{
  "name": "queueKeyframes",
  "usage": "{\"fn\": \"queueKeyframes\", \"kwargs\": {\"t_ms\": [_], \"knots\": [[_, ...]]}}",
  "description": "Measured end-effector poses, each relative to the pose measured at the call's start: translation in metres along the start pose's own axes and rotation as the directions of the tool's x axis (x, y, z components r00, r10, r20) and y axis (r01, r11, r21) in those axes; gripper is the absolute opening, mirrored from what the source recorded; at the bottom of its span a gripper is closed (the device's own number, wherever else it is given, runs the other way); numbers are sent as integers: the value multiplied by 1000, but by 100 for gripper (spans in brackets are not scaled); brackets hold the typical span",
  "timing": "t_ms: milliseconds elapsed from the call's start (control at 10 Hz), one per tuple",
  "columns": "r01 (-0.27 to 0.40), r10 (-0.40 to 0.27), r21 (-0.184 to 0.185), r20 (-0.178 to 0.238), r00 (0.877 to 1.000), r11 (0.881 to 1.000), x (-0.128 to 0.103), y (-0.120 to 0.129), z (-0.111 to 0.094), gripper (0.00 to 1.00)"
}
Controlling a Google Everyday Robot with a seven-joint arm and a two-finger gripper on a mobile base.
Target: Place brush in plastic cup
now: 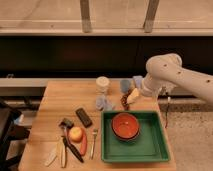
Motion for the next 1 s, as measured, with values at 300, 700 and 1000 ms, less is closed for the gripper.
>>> {"fn": "queueKeyframes", "kwargs": {"t_ms": [300,700,1000], "knots": [[93,-93,-15,3,996,996,-6,22,-2,80],[306,-307,-28,-7,952,951,-16,124,3,80],[493,-496,-54,-38,868,868,-3,219,14,80]]}}
